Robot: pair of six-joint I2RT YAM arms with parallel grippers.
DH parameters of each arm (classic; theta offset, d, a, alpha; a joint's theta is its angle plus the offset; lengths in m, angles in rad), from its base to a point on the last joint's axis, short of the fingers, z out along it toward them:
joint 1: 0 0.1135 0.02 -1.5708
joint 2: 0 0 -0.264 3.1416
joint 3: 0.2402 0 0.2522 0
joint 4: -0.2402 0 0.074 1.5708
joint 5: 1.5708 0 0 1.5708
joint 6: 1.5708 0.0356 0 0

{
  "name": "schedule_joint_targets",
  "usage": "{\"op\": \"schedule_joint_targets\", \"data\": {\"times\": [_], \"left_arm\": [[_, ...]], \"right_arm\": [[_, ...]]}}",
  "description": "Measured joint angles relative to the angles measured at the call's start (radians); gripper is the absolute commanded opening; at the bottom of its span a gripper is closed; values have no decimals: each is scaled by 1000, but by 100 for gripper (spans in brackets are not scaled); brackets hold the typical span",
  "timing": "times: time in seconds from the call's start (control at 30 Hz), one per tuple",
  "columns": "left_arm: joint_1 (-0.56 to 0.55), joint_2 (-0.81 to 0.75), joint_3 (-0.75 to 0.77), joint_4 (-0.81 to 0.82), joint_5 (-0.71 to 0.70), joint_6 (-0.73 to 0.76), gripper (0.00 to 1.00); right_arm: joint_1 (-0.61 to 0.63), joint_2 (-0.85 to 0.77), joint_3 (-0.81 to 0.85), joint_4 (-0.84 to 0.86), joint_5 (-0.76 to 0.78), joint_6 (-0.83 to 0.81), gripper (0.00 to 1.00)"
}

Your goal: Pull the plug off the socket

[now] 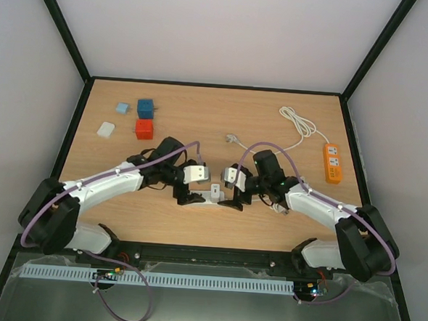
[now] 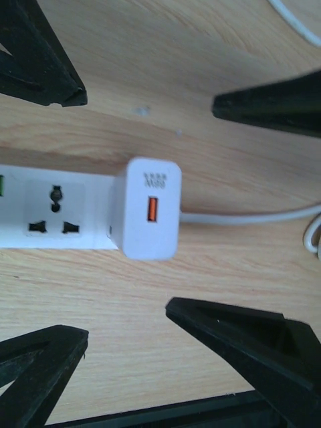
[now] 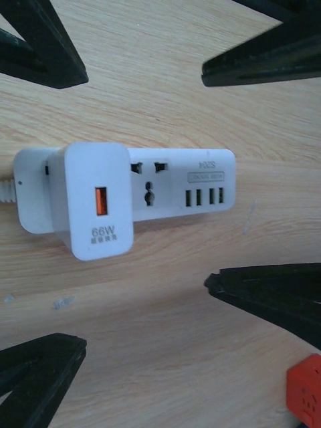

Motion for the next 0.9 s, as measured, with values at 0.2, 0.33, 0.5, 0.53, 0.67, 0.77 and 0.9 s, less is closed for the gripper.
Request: {"op": "schedule_joint_targets", "data": {"times": [0.2,0.33,0.5,0.53,0.67,0.77,0.9], "left_arm": [[-53,56,-12,73,0,-8,86],[-79,106,-13,108,-10,-12,83],[-105,155,-13,148,-35,-17,79],[-106,160,-13,154,-39,-17,79],[-109,179,-11,173,-51,-17,78],[-114,195,-5,184,-54,-16,78],[-122,210,0,200,-54,-16,71]], "right_arm": [[-6,17,0,-41,-10,-33,98],[-18,18,0,-48,-19,-35,98],[-37,18,0,-48,-29,-34,98],[-39,18,0,-48,-32,-33,98],[-42,18,-1,-43,-45,-26,98],[-45,18,-6,-36,-53,-20,98],[-45,18,-13,-32,-63,-11,98]]}}
